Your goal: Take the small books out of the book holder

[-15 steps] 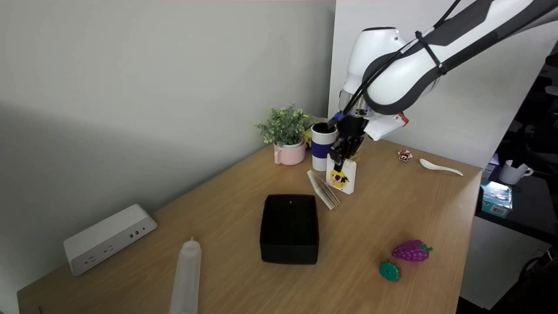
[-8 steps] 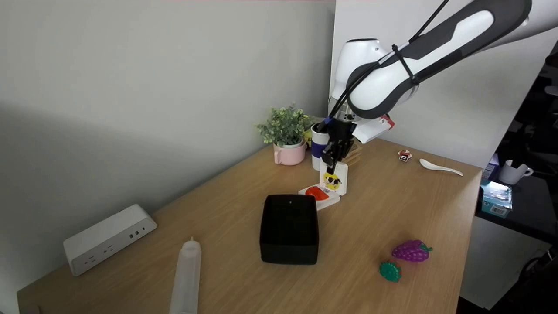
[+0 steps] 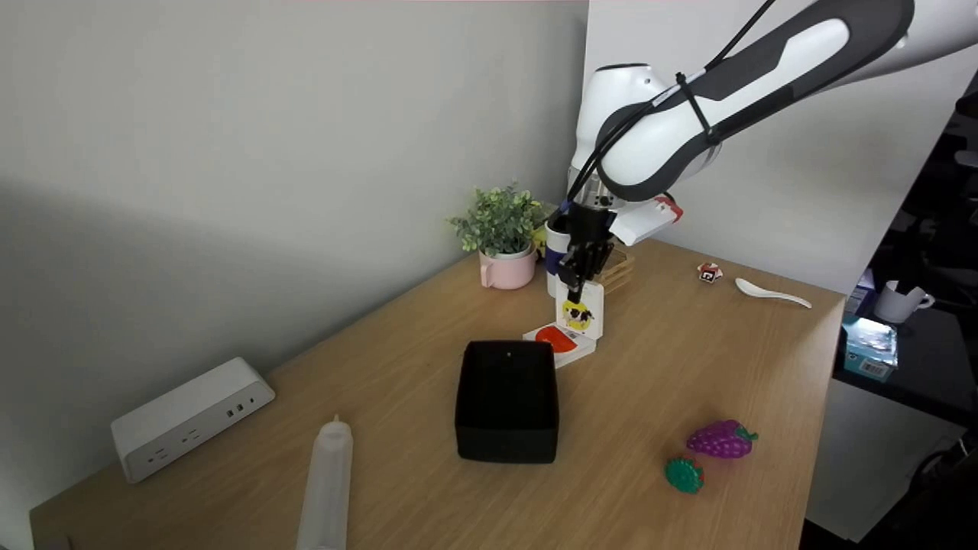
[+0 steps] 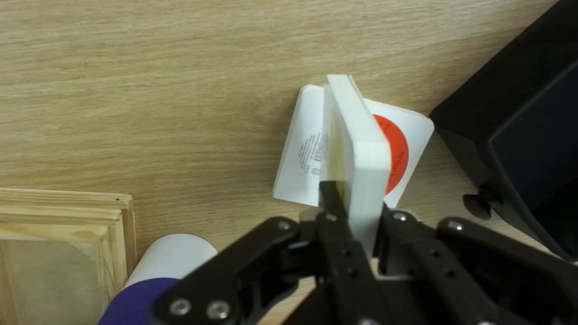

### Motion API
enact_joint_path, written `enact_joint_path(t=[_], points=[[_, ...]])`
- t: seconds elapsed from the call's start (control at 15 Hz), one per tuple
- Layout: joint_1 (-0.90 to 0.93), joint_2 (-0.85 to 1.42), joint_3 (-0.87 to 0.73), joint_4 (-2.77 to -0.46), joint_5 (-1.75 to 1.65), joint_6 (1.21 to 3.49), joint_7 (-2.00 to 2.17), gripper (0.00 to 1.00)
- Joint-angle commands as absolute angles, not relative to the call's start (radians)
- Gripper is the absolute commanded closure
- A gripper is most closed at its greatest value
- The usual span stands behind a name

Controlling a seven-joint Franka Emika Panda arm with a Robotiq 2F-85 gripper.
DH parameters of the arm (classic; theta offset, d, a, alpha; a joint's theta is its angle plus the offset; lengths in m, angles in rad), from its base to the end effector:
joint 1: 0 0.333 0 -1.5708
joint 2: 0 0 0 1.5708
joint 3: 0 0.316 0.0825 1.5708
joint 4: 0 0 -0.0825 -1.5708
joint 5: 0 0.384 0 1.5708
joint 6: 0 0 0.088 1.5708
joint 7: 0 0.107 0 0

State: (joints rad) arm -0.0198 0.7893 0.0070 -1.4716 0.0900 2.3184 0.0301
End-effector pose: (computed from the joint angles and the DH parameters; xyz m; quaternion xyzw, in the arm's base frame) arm 0.7251 -0.0085 0.2145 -0.9976 0.0521 -0.0284 0.0366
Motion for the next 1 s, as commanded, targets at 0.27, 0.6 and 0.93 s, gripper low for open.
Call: enact_joint_path(t=[0.27, 0.6, 0.93], points=[[-0.019, 0.834, -0.046, -1.408, 0.064, 2.269, 0.101, 0.96], [-0.024, 0.833, -0.076, -1.417, 0.062, 2.274, 0.143, 0.82], [-0.040, 0.855, -0.048, -1.389, 0.084, 2.271, 0.112, 0.45]])
